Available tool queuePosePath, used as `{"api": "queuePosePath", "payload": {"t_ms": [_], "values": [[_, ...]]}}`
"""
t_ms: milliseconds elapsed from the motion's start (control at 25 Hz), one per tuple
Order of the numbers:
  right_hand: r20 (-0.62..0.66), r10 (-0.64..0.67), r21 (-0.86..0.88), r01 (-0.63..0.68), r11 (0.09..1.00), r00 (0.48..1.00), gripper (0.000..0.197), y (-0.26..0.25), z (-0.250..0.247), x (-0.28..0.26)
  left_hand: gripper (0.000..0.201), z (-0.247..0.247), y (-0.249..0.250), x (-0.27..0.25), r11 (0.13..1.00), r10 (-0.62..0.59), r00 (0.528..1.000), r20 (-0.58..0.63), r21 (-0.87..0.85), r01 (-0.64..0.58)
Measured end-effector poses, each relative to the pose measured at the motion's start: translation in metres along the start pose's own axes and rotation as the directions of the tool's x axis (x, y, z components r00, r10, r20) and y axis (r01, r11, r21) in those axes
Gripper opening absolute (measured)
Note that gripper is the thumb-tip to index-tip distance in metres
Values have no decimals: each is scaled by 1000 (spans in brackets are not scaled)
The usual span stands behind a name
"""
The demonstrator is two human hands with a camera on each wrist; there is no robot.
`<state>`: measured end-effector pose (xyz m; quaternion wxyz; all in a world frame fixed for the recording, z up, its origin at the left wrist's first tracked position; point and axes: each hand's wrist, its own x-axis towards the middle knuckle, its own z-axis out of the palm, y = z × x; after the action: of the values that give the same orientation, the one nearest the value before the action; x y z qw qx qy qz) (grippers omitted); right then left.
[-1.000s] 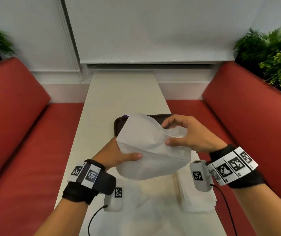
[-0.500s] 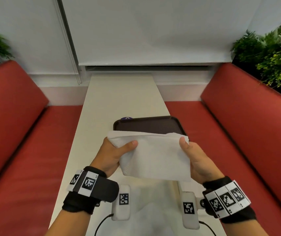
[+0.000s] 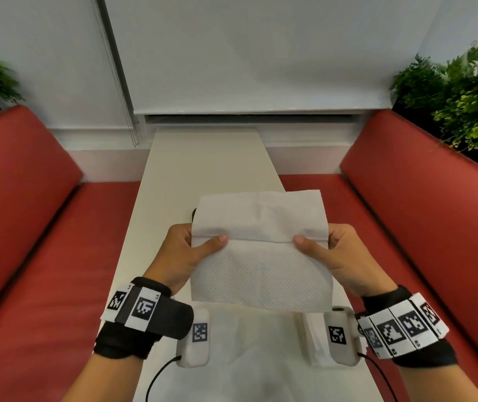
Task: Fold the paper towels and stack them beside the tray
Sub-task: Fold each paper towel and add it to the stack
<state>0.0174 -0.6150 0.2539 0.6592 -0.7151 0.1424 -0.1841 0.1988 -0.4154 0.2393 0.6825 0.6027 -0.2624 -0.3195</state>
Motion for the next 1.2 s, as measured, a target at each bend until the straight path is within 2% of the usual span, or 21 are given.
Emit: {"api": "queuePosePath", "payload": {"t_ms": [120, 240, 280, 360, 400, 480, 520, 560, 680, 720, 800, 880, 960, 1040, 1080, 1200], "values": [[10, -34, 69, 33, 997, 999, 23, 4, -6, -2, 28, 1, 4, -1, 1000, 8, 1000, 16, 15, -8], [11, -53, 137, 51, 989, 999, 40, 9, -13, -3, 19, 4, 6, -4, 999, 22, 999, 30, -28, -21], [7, -60, 146, 58, 988, 998, 39, 10, -14, -4, 19, 5, 7, -4, 998, 39, 999, 24, -41, -38], [-28, -70, 153, 73, 986, 997, 18, 9, -18, -7, 23, 6, 9, -5, 996, 60, 998, 16, -64, -59], [-40, -72, 133, 76, 988, 997, 17, 8, -20, -9, 24, 6, 10, -4, 997, 57, 998, 22, -55, -56], [-41, -39, 85, 42, 995, 998, 43, 9, -27, -14, 35, 5, 11, -4, 1000, 26, 999, 32, -3, -26], [-54, -21, 96, 26, 995, 998, 48, 9, -29, -17, 40, 6, 11, -4, 1000, 4, 1000, 28, -2, -4], [-75, -17, 109, 26, 994, 997, 47, 10, -31, -20, 41, 7, 11, -4, 999, -20, 1000, 22, -31, 21], [-143, -28, 177, 54, 983, 989, 18, 19, -34, -33, 33, 13, 8, -4, 979, -82, 993, 83, -177, 96], [-162, -22, 222, 58, 973, 987, 21, 23, -36, -38, 25, 16, 6, -3, 980, -89, 990, 109, -167, 107], [-166, 17, 260, 27, 965, 986, 40, 36, -41, -50, 15, 23, -1, 2, 994, -96, 981, 168, -41, 104], [-209, 60, 217, -13, 976, 976, 60, 50, -49, -64, 23, 36, -14, 8, 989, -140, 966, 216, 76, 127], [-243, 125, 276, -55, 959, 962, 73, 67, -54, -81, 17, 50, -30, 18, 977, -154, 971, 184, 176, 122], [-298, 233, 341, -125, 932, 926, 80, 84, -61, -98, 16, 68, -53, 37, 946, -126, 977, 170, 317, 67], [-341, 281, 310, -174, 935, 897, 72, 94, -64, -106, 18, 77, -65, 49, 917, -115, 975, 189, 399, 31], [-492, 326, 62, -340, 938, 807, 10, 119, -68, -116, 22, 108, -104, 90, 787, -134, 947, 291, 612, -76]]}}
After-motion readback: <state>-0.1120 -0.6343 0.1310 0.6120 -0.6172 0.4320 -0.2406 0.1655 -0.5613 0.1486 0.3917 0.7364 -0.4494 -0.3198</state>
